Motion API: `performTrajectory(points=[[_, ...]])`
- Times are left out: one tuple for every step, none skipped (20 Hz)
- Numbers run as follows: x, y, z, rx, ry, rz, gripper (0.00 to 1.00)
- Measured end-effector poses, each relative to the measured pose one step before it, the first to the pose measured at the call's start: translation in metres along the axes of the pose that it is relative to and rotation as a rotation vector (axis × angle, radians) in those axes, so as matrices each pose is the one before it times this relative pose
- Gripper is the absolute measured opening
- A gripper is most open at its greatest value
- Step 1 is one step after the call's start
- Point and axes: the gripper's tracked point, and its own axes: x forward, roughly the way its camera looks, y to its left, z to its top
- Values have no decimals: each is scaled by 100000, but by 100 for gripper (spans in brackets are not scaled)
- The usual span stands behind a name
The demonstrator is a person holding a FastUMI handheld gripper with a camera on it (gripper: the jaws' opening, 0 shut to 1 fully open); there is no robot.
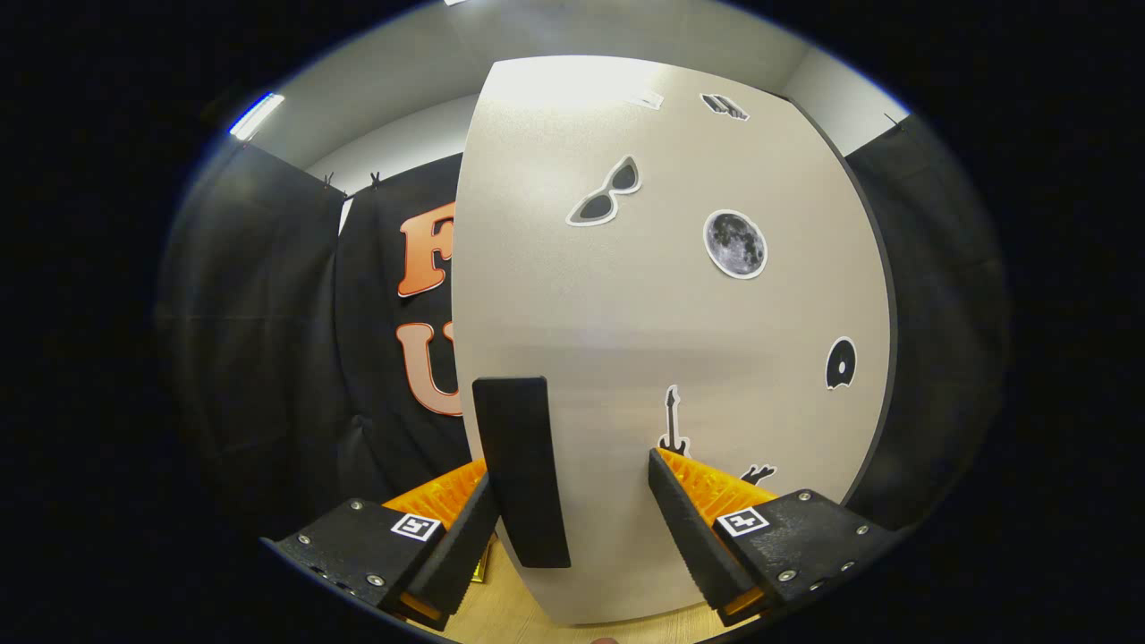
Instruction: Open the shoe cabinet door, grab the shoes and put them into the shoe cabinet, then close the shoe cabinet door.
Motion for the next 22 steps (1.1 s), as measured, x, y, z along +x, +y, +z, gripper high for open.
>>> performTrajectory(points=[[35, 46, -55, -147, 42, -494, 96], [248, 60, 47, 32, -208, -487, 96], [98, 13, -37, -3, 186, -421, 96], [271, 56, -59, -102, 94, -458, 96], [106, -47, 14, -2, 76, -637, 97], [131, -19, -15, -257, 66, -619, 97], [48, -24, -30, -321, 100, -452, 97], [157, 7, -38, -12, 86, -337, 97], [-28, -25, -24, 296, 319, -288, 97], [58, -79, -23, 384, 303, -477, 97], [-7, -21, 9, 160, 185, -160, 97], [29, 60, 66, 75, -87, -58, 97], [23, 0, 76, -367, -271, -264, 97], [-60, 72, 84, -481, -253, -157, 97], [-151, 55, 112, -313, -142, -9, 97], [-179, 20, 46, -207, -4, -246, 97], [-272, 72, 121, 62, -285, 107, 97], [-216, 36, 141, 84, -252, -151, 97], [-341, -17, 145, -95, -260, 60, 97], [-383, -22, 126, -272, -255, -351, 97], [-579, -34, 141, -192, 20, -84, 97], [-557, -47, 213, 73, -370, -88, 97]])
